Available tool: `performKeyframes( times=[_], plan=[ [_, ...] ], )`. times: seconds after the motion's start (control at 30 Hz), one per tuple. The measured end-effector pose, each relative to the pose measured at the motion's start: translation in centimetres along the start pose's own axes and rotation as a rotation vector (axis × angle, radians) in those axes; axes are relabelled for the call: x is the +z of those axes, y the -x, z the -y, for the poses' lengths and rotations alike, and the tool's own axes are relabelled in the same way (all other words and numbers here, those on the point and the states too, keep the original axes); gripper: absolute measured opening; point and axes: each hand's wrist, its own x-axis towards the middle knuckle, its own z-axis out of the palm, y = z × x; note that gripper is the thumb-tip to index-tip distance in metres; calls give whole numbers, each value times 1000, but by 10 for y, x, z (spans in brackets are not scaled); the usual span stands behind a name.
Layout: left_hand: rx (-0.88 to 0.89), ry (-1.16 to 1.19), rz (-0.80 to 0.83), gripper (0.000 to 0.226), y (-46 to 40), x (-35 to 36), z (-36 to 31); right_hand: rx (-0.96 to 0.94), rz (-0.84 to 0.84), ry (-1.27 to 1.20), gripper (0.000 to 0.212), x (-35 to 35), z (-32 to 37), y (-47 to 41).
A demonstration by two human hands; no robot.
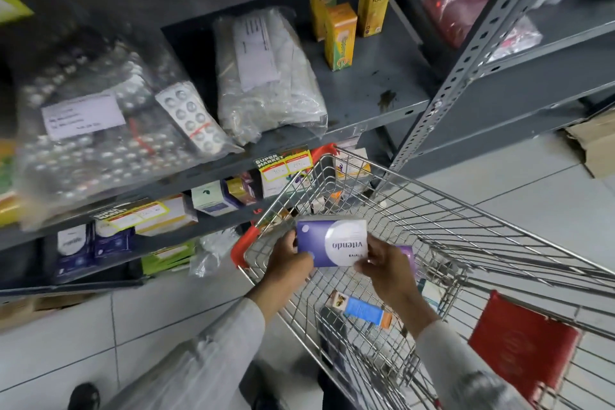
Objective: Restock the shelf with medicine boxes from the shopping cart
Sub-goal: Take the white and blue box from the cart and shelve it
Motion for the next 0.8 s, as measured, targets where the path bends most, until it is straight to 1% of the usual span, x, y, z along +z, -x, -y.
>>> performKeyframes(
  times=[0.07,0.13,0.2,0.33,0.43,0.5,0.6,0.67,0.73,0.8],
  plan=[
    [142,57,51,60,33,-11,-15,-32,-60,-114,65,-21,28,26],
    [315,91,111,63,70,-25,-33,-76,-115,-182,54,-43,68,62],
    [481,87,134,69,102,-42,-48,-177,-177,-145,46,-59,111,101],
    [751,63,74,69,154,-90,-81,-379,-284,-216,38,-68,195,170],
    [917,104,1,57,198,-141,-105,-548,-299,-300,31,-58,264,221],
    [1009,133,-63,48,233,-179,-116,-652,-295,-317,31,-43,304,253],
    [1101,200,-185,35,287,-240,-119,-790,-204,-272,47,-12,356,290],
    [1131,224,-304,22,316,-283,-115,-861,-155,-202,54,13,386,304],
    [1146,243,-384,17,339,-326,-106,-931,-151,-126,59,41,415,316],
    [1159,258,-447,19,357,-369,-95,-974,-126,-92,58,73,446,325]
  ],
)
